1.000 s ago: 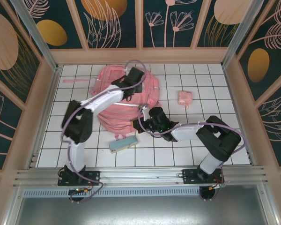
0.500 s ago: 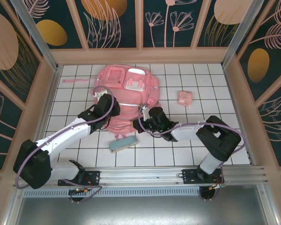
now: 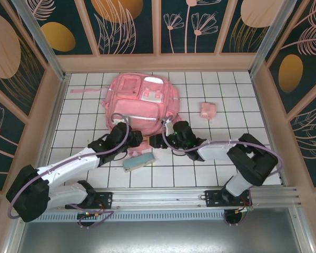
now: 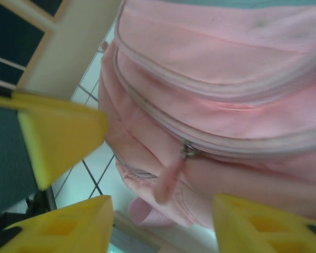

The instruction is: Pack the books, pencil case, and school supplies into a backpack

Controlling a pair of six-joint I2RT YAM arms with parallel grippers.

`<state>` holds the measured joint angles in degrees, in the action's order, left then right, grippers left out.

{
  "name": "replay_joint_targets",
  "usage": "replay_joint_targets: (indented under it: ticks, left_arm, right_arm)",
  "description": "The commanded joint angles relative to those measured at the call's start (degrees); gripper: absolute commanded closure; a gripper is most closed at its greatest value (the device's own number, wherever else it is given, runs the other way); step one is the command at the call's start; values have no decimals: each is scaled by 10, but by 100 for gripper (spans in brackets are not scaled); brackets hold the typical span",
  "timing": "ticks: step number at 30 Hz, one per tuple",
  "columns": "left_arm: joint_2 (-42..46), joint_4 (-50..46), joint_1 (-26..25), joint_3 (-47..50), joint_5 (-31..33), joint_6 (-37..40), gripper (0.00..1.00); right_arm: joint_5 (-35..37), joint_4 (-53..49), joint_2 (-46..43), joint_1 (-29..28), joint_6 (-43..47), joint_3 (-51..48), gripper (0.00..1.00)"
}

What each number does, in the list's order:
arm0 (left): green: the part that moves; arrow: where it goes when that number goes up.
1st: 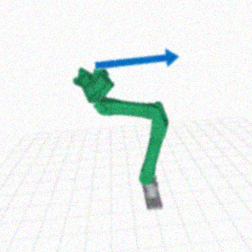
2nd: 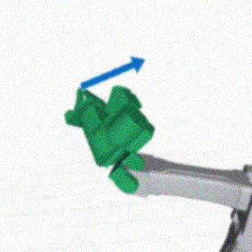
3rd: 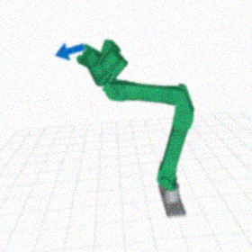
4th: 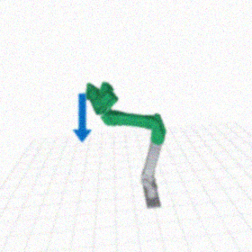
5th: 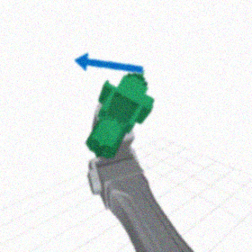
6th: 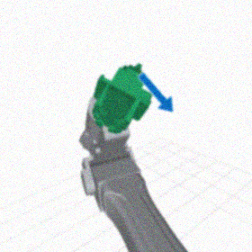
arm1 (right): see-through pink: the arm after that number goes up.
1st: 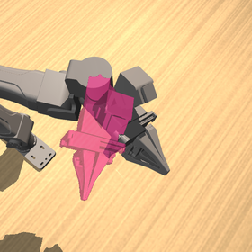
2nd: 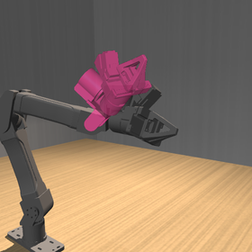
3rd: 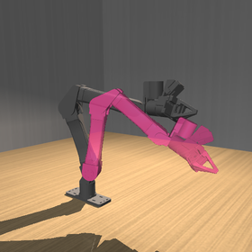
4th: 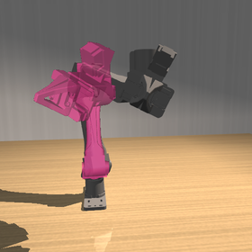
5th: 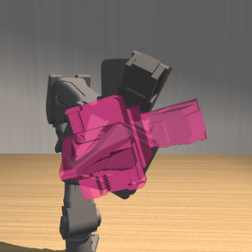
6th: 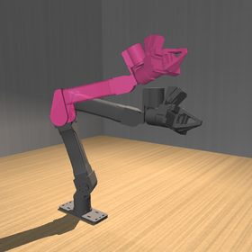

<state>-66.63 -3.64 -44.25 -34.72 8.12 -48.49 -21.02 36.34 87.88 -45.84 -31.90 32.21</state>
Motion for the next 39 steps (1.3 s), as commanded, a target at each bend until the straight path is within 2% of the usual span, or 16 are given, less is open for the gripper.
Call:
replay_joint_targets:
  ticks: [1, 5, 8, 13, 17, 24, 31, 39]
  left_arm:
    - [-3, -4, -26, -6, 51, -31, 68]
    - [-35, -21, -56, -28, 77, -43, 68]
    - [-70, -66, -85, -73, 125, -54, 68]
    - [-124, -124, -119, -132, 177, -60, 52]
    - [-180, -151, -128, -176, 201, -46, 49]
    - [-273, -212, -133, -261, 246, -36, 52]
    - [-313, -236, -136, -281, 266, -39, 55]
    - [-354, -249, -136, -301, 303, -47, 63]
  right_arm:
    - [2, 44, -55, 21, -27, -30, 44]
    - [15, 39, -94, 49, -33, -61, 44]
    - [27, 39, -121, 61, -36, -81, 44]
    - [41, 47, -150, 69, -40, -106, 45]
    - [38, 55, -149, 69, -44, -112, 45]
    - [46, 62, -162, 76, -51, -125, 45]
    - [43, 68, -169, 80, -53, -134, 45]
    - [35, 75, -166, 80, -57, -137, 45]
